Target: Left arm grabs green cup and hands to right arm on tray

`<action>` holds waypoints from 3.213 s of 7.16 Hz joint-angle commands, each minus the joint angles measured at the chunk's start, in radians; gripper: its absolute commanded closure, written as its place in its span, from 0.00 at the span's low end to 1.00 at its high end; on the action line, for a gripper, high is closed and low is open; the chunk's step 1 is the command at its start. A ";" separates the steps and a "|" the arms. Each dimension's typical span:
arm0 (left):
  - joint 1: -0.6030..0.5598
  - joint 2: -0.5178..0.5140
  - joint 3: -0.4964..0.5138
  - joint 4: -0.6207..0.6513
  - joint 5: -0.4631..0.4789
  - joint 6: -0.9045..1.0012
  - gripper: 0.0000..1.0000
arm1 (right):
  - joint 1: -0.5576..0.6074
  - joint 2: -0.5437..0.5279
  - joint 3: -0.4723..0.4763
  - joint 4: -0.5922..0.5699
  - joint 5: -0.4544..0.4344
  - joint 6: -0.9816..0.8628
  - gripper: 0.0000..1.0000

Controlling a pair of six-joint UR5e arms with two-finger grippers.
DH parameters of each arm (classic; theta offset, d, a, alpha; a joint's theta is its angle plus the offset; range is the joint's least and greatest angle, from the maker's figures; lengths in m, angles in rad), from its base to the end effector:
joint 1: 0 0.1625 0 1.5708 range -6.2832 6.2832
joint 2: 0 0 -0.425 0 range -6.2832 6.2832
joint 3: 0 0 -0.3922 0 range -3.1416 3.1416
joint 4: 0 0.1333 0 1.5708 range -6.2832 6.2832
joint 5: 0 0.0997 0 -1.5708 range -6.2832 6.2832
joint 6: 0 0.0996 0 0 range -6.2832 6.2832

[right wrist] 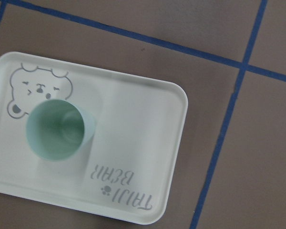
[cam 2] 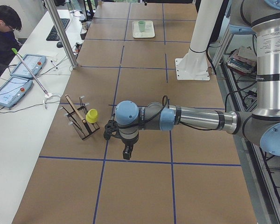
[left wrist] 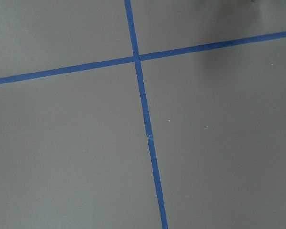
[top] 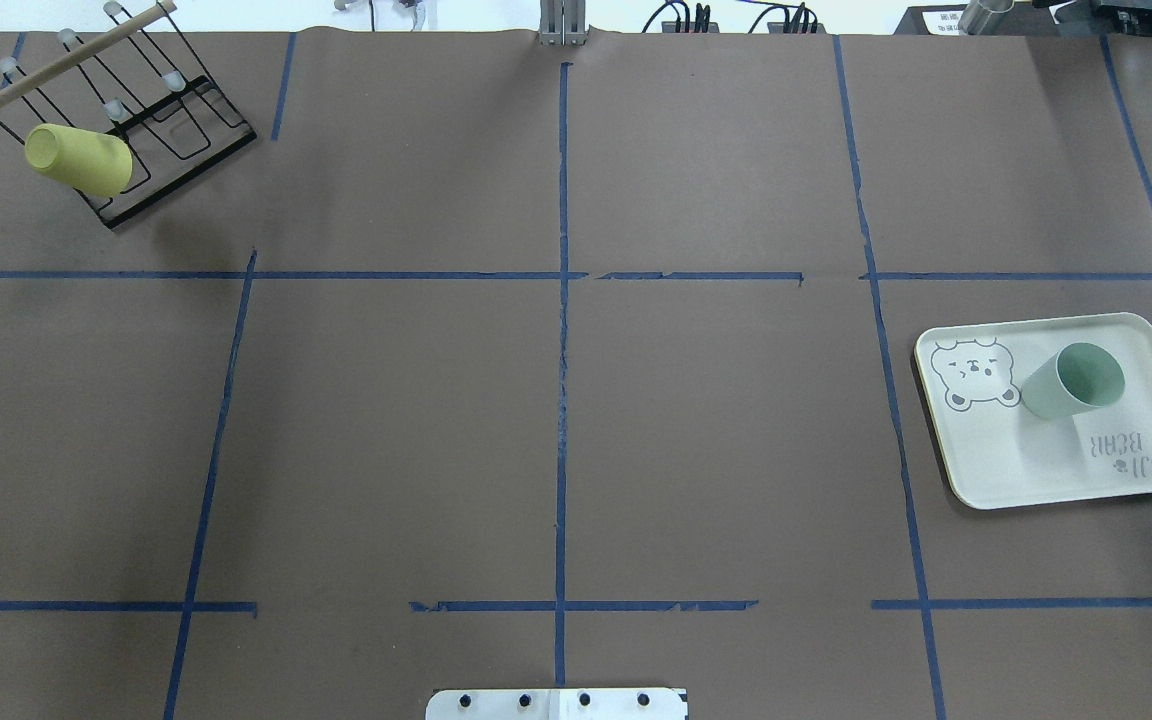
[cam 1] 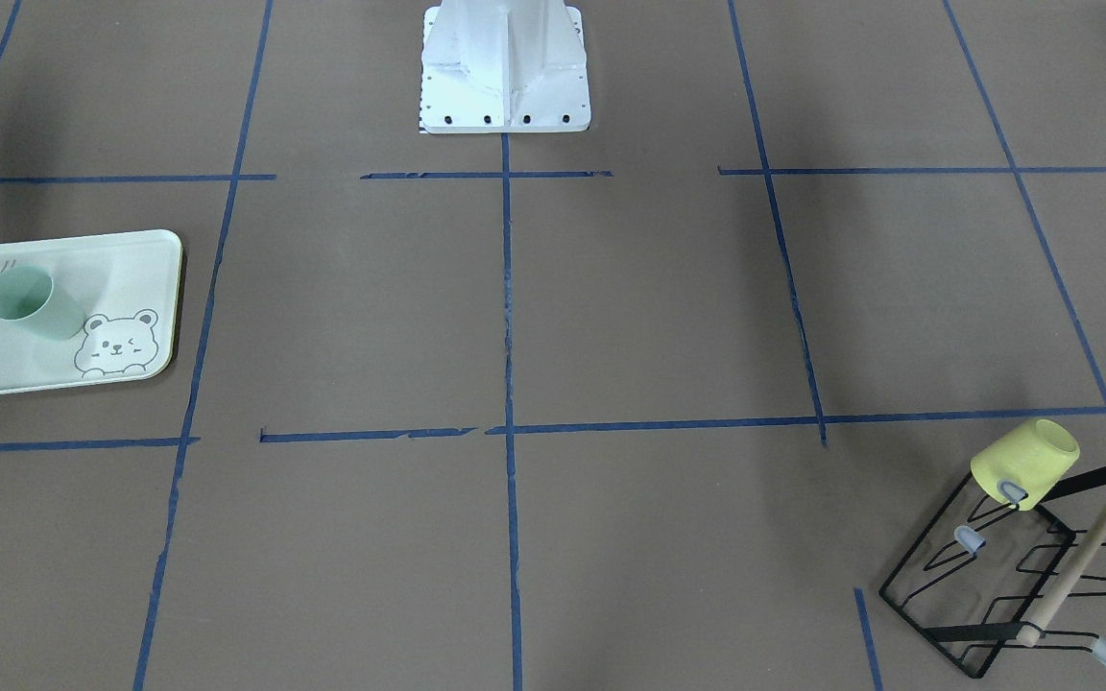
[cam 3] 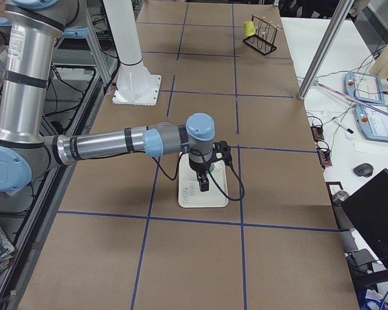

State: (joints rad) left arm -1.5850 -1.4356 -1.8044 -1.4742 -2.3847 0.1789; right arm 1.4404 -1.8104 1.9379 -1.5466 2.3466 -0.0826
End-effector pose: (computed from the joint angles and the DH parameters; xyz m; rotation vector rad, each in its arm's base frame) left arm -0.0670 -0.4319 0.6133 0.0802 0.8108 0.1562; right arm 0.0113 -0.4023 0.5807 0.1258 -0.7797 -0.2607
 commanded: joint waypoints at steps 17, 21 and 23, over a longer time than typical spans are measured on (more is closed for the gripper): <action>-0.024 0.086 -0.030 0.003 0.024 -0.004 0.00 | 0.048 -0.043 -0.054 0.013 0.003 -0.045 0.00; -0.024 0.086 -0.029 0.003 0.024 -0.004 0.00 | 0.048 -0.041 -0.054 0.014 0.003 -0.045 0.00; -0.023 0.086 -0.030 0.003 0.024 -0.004 0.00 | 0.048 -0.041 -0.054 0.014 0.003 -0.045 0.00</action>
